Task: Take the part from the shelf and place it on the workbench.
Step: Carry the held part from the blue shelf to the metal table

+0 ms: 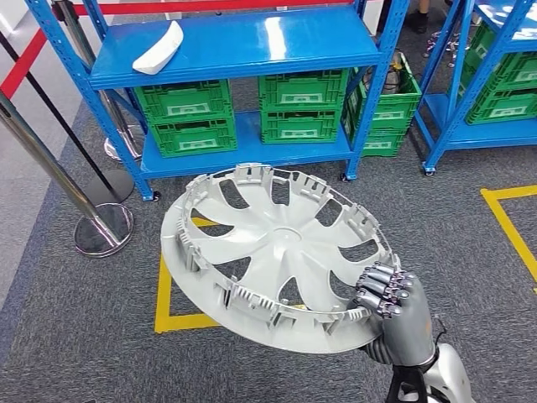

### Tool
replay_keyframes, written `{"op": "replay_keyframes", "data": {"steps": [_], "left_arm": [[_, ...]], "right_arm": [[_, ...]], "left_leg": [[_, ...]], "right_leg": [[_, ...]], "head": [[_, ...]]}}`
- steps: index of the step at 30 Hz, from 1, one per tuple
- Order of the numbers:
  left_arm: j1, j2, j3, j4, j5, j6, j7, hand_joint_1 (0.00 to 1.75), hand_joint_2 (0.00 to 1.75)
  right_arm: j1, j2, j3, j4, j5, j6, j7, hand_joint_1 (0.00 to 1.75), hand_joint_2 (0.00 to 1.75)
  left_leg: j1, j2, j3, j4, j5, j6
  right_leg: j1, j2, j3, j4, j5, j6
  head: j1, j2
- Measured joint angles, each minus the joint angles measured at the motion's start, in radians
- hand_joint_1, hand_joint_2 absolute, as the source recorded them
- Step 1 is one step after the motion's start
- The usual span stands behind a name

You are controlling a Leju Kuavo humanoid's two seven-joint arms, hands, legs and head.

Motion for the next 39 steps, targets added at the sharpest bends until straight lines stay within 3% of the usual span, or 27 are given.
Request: {"op": "replay_keyframes", "data": {"steps": [2,5,7,9,10,11,12,14,16,19,21,22,24,26,27,28,30,32,36,39], "left_arm": [[-0.001,0.001,0.000,0.000,0.001,-0.001,-0.003,0.00,0.00],[0.000,0.000,0.000,0.000,0.001,-0.003,-0.008,0.00,0.00],[0.000,0.000,0.000,0.000,0.001,-0.005,-0.010,0.00,0.00],[0.000,0.000,0.000,0.000,0.002,-0.008,-0.011,0.00,0.00],[0.000,0.000,0.000,0.000,0.002,-0.009,-0.012,0.00,0.00],[0.001,0.000,0.000,0.000,0.002,-0.011,-0.012,0.00,0.00],[0.001,-0.001,0.000,0.000,0.002,-0.012,-0.012,0.00,0.00],[0.001,-0.002,0.000,0.000,0.002,-0.013,-0.013,0.00,0.00],[0.000,-0.001,0.000,0.000,0.002,-0.014,-0.015,0.00,0.00],[-0.001,0.000,-0.001,0.000,0.001,-0.015,-0.019,0.00,0.00],[-0.002,0.002,-0.001,0.000,0.001,-0.015,-0.021,0.00,0.00],[-0.002,0.003,-0.001,0.000,0.001,-0.015,-0.022,0.00,0.00],[-0.002,0.002,-0.001,0.000,0.001,-0.015,-0.023,0.00,0.00],[-0.001,0.002,-0.001,0.001,0.001,-0.015,-0.023,0.00,0.00],[0.000,0.002,-0.001,0.001,0.001,-0.015,-0.023,0.00,0.00],[0.000,0.002,-0.001,0.001,0.001,-0.014,-0.023,0.00,0.00],[0.000,0.003,-0.001,0.001,0.000,-0.013,-0.023,0.00,0.00],[-0.002,0.004,-0.002,0.001,0.000,-0.012,-0.024,0.00,0.00],[0.001,0.003,-0.002,0.002,-0.001,-0.011,-0.024,0.00,0.00],[-0.001,0.005,-0.004,0.003,-0.008,-0.011,-0.024,0.00,0.00]], "right_arm": [[0.000,0.000,0.000,0.000,0.000,0.000,0.000,1.75,1.75],[0.002,0.000,-0.001,-0.001,-0.002,0.000,-0.001,1.75,1.75],[0.004,0.000,-0.002,-0.002,-0.004,0.000,-0.002,1.75,1.75],[0.006,0.000,-0.002,-0.002,-0.007,0.000,-0.003,1.75,1.75],[0.008,0.000,-0.003,-0.002,-0.008,0.000,-0.004,1.75,1.75],[0.010,0.000,-0.004,-0.002,-0.009,0.000,-0.004,1.75,1.75],[0.011,0.000,-0.005,-0.002,-0.010,0.000,-0.004,1.75,1.75],[0.012,0.000,-0.007,-0.003,-0.012,0.000,-0.005,1.75,1.75],[0.011,0.000,-0.008,-0.004,-0.017,0.000,-0.006,1.75,1.75],[0.012,0.000,-0.008,-0.008,-0.026,0.000,-0.008,1.75,1.75],[0.012,0.000,-0.009,-0.008,-0.029,0.000,-0.009,1.75,1.75],[0.012,0.000,-0.009,-0.008,-0.031,0.000,-0.009,1.75,1.75],[0.011,0.000,-0.009,-0.008,-0.034,0.000,-0.010,1.75,1.75],[0.012,0.000,-0.009,-0.008,-0.036,0.000,-0.011,1.75,1.75],[0.013,0.000,-0.010,-0.008,-0.037,0.000,-0.012,1.75,1.75],[0.014,0.000,-0.010,-0.008,-0.038,0.000,-0.012,1.75,1.75],[0.014,0.000,-0.010,-0.008,-0.040,0.000,-0.014,1.75,1.75],[0.013,0.000,-0.011,-0.008,-0.040,0.000,-0.016,1.75,1.75],[0.016,0.000,-0.014,-0.008,-0.040,0.000,-0.017,1.75,1.75],[0.018,0.000,-0.017,-0.012,-0.040,0.000,-0.018,1.75,1.75]], "left_leg": [[-0.004,-0.001,0.052,-0.093,-0.012,0.011],[-0.003,0.001,0.045,-0.111,-0.007,0.028],[0.000,0.004,0.034,-0.116,0.009,0.043],[-0.004,0.006,0.017,-0.114,0.022,0.050],[-0.005,0.006,0.008,-0.113,0.028,0.051],[-0.007,0.006,0.001,-0.111,0.032,0.051],[-0.008,0.006,-0.006,-0.108,0.036,0.050],[-0.009,0.006,-0.014,-0.100,0.038,0.047],[-0.013,0.006,-0.023,-0.089,0.039,0.040],[-0.015,0.005,-0.036,-0.080,0.045,0.024],[-0.013,0.004,-0.047,-0.058,0.027,0.013],[-0.012,0.003,-0.062,-0.021,0.001,0.007],[-0.006,0.002,-0.115,0.107,-0.070,-0.003],[-0.003,0.002,-0.153,0.205,-0.102,-0.008],[-0.002,0.002,-0.147,0.201,-0.089,-0.007],[-0.002,0.002,-0.124,0.160,-0.060,-0.006],[-0.002,0.001,-0.053,0.020,0.003,0.003],[-0.004,-0.001,-0.015,-0.070,0.027,0.011],[-0.009,-0.002,-0.025,-0.077,0.026,0.013],[-0.011,-0.001,-0.029,-0.081,0.034,0.035]], "right_leg": [[0.002,-0.001,-0.009,0.003,0.011,0.011],[0.001,0.000,-0.022,0.010,0.016,0.027],[0.000,0.004,-0.054,0.076,-0.036,0.034],[0.000,0.006,-0.105,0.208,-0.114,0.039],[0.000,0.006,-0.123,0.263,-0.138,0.040],[0.000,0.006,-0.124,0.287,-0.144,0.040],[0.000,0.006,-0.104,0.269,-0.130,0.039],[0.001,0.006,-0.021,0.140,-0.077,0.033],[0.002,0.006,0.047,0.026,-0.052,0.027],[0.004,0.008,0.054,0.005,-0.051,0.014],[0.000,0.006,0.051,0.002,-0.044,0.003],[-0.002,0.005,0.049,0.000,-0.040,-0.003],[-0.002,0.004,0.042,0.001,-0.036,-0.009],[-0.001,0.003,0.036,0.004,-0.034,-0.011],[-0.001,0.004,0.035,0.006,-0.034,-0.010],[-0.001,0.005,0.034,0.007,-0.033,-0.010],[0.000,0.006,0.035,0.008,-0.032,-0.007],[0.003,0.007,0.028,0.012,-0.030,0.001],[0.003,0.007,0.015,0.011,-0.022,0.007],[-0.002,0.007,0.012,0.006,-0.019,0.030]], "head": [[0.001,0.000],[0.001,0.000],[0.004,0.000],[0.007,0.000],[0.007,0.000],[0.007,0.000],[0.007,0.000],[0.008,0.000],[0.007,0.000],[0.005,0.000],[0.004,0.000],[0.002,0.000],[-0.002,0.000],[-0.003,0.000],[-0.003,0.000],[-0.003,0.000],[-0.003,0.000],[-0.002,0.000],[-0.002,0.000],[-0.002,0.000]]}}
